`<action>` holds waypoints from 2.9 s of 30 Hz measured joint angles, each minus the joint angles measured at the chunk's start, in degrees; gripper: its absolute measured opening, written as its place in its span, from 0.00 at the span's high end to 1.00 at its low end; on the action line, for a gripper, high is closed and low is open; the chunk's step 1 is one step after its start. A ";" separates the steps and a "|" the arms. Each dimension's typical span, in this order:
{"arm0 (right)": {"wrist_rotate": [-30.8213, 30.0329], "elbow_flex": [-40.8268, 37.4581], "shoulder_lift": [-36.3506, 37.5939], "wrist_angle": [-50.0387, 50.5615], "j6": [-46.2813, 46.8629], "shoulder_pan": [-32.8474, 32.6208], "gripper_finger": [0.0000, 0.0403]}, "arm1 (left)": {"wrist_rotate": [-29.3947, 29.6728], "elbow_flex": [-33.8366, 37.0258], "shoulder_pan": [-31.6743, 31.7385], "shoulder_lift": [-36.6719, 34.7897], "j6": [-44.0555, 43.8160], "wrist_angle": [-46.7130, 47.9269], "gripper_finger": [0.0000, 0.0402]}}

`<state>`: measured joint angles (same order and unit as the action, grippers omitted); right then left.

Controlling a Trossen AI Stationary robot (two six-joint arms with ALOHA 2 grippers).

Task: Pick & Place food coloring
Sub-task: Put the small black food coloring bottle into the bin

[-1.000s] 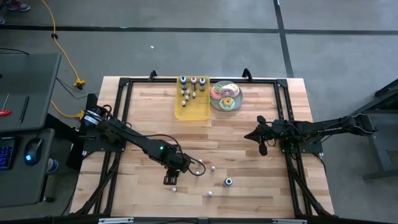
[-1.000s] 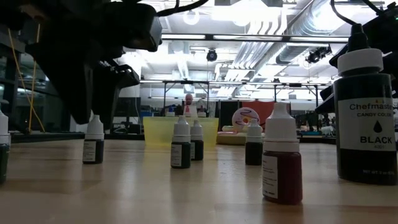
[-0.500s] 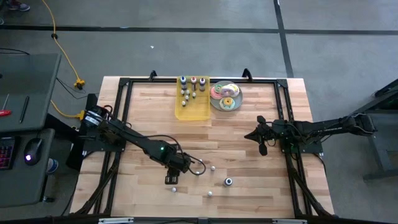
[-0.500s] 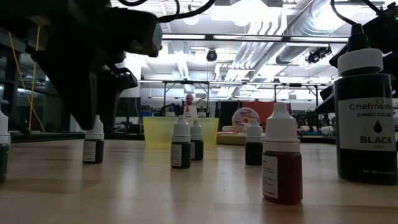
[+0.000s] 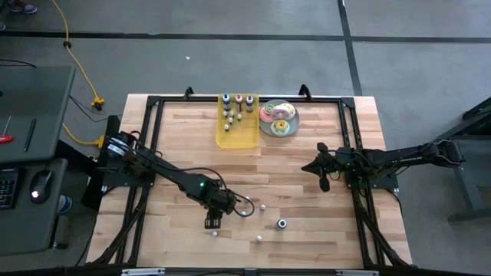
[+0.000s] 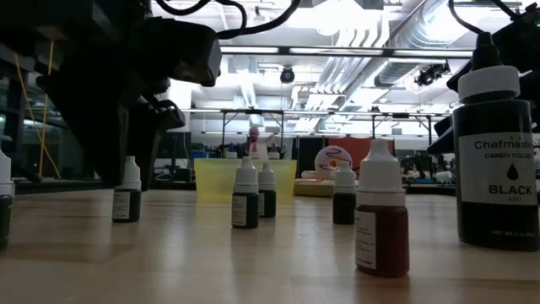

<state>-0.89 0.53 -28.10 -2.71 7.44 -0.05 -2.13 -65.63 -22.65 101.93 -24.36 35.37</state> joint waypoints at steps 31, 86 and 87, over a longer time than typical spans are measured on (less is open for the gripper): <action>0.01 0.00 0.00 -0.06 0.00 0.01 1.00 | -1.25 -4.30 0.05 -0.47 0.21 4.20 0.90; 0.00 0.00 -0.42 -0.08 0.00 0.02 1.00 | 16.65 -18.27 39.24 -18.20 22.64 13.76 0.87; 0.00 0.00 -0.43 -0.08 0.00 0.02 1.00 | 15.95 -18.27 40.27 -17.34 22.66 12.75 0.87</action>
<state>-0.89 0.53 -28.53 -2.79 7.44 -0.03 13.81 -83.90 17.61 84.59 -1.69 48.12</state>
